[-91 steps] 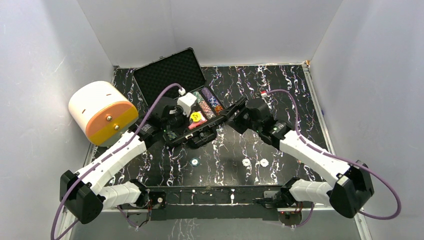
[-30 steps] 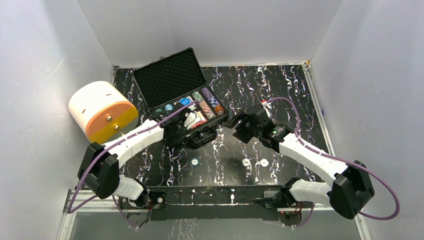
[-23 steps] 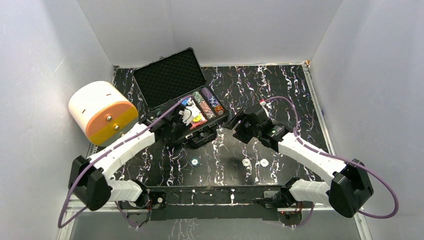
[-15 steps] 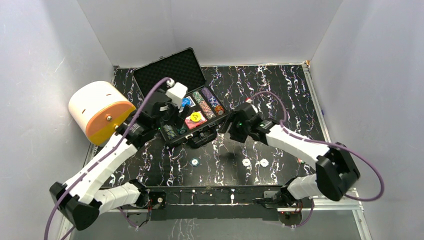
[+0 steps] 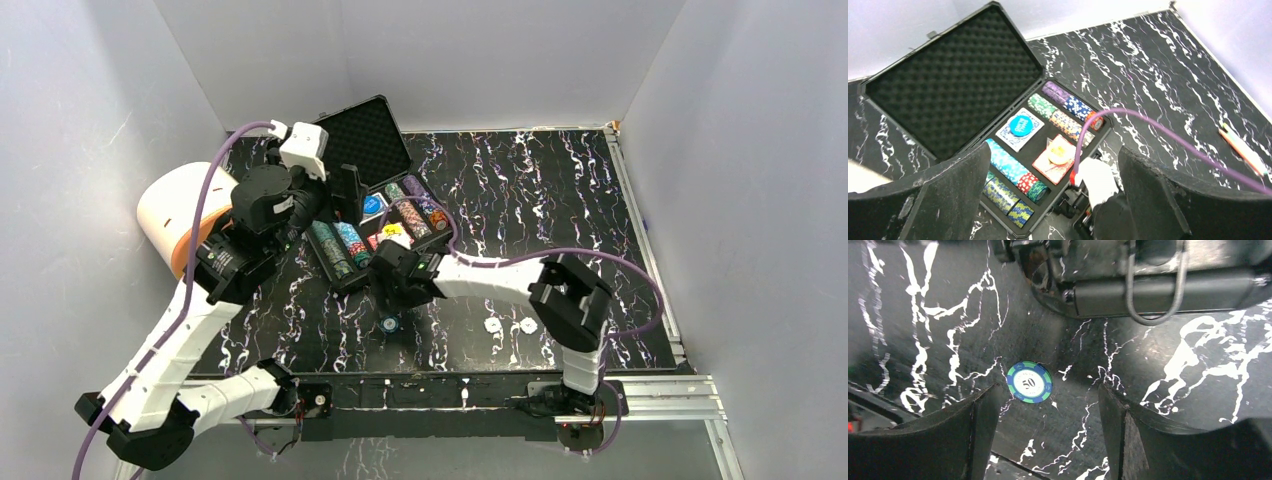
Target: Pack up texas hold em set
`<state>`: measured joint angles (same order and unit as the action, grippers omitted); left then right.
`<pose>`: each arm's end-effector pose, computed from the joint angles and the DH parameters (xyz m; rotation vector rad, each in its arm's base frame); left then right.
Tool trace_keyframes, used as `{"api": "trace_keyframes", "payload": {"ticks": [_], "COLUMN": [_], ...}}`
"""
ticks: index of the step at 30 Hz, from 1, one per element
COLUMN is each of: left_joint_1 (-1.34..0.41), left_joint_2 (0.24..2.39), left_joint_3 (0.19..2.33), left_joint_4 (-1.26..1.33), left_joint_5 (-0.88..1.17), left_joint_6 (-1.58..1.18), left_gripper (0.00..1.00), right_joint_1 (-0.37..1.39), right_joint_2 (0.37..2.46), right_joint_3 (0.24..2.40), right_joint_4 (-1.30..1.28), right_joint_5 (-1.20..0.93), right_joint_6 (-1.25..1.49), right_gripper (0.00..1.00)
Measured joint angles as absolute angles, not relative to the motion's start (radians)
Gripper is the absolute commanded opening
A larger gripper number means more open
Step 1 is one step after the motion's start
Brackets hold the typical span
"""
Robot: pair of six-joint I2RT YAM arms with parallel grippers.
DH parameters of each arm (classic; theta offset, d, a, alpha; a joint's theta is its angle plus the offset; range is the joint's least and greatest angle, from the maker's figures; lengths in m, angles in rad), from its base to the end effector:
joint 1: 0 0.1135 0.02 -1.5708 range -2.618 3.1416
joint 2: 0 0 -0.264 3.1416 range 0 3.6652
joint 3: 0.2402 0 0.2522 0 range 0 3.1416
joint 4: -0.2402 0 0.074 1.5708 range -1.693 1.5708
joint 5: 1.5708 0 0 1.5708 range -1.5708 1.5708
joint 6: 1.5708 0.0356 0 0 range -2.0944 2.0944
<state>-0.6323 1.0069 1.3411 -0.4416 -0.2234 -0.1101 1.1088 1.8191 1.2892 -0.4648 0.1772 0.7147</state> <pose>0.1650 -0.1111 0.4620 0.2703 1.6673 -0.3717 0.1777 0.3427 0.2059 -0.4442 2.5762 0.4700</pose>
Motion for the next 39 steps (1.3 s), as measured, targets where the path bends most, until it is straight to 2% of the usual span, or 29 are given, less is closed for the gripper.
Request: {"api": "trace_keyframes", "payload": {"ticks": [10, 26, 33, 39], "left_joint_1": [-0.631, -0.631, -0.631, -0.631], "left_joint_2": [1.007, 1.011, 1.011, 1.011], "left_joint_3": [1.376, 1.375, 1.375, 1.374], "left_joint_4": [-0.501, -0.511, -0.512, -0.521], "left_joint_5": [-0.342, -0.36, -0.36, -0.36], "left_joint_6": [-0.168, -0.178, -0.18, -0.181], "left_gripper": [0.98, 0.98, 0.98, 0.98], "right_joint_1": [1.206, 1.242, 1.244, 1.246], "right_joint_2": [2.003, 2.067, 2.067, 2.057], "right_joint_3": [1.445, 1.533, 1.528, 1.513], "right_joint_4": [-0.594, -0.662, -0.641, -0.628], "right_joint_5": [0.208, 0.248, 0.255, 0.271], "right_joint_6": [0.6, 0.546, 0.546, 0.567], "right_gripper": [0.72, 0.62, 0.45, 0.42]}}
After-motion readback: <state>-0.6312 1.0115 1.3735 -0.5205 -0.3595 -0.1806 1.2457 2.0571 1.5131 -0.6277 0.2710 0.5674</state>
